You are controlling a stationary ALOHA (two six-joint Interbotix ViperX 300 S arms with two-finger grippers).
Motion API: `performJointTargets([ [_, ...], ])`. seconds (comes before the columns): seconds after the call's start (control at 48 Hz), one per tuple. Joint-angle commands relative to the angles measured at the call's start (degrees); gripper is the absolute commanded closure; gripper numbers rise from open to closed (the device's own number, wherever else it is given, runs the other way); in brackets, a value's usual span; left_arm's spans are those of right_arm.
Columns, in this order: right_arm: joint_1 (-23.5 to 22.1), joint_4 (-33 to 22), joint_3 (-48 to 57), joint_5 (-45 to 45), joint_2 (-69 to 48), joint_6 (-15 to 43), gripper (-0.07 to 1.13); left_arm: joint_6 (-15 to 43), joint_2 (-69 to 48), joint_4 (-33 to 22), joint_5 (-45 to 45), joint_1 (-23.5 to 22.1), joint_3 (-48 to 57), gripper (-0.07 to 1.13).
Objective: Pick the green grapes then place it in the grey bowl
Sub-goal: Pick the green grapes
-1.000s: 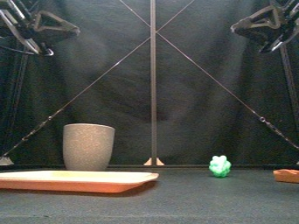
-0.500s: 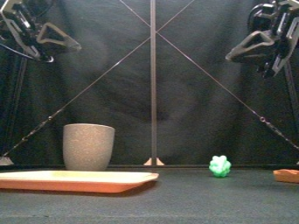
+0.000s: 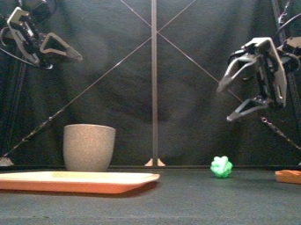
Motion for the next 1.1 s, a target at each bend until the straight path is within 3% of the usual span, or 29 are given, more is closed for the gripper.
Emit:
performJointTargets([
  [0.021, -2.81, 1.32, -1.23, -0.09, 3.34, 2.64, 0.07, 0.09, 0.26, 0.09, -0.53, 0.26, -0.53, 0.89],
  [0.312, -4.92, 5.01, -3.69, -0.09, 13.97, 11.69, 0.07, 0.0, 0.26, 0.0, -0.62, 0.26, 0.18, 0.89],
  [0.958, -9.58, 4.31, -11.43, 1.58, 28.56, 12.13, 0.08, -0.09, 0.26, -0.53, -4.13, -2.11, 0.62, 0.89],
  [1.104, -9.76, 2.72, -12.39, 3.43, 29.09, 12.13, 0.17, -0.26, 0.26, -0.53, -4.13, -2.29, 0.79, 0.89],
])
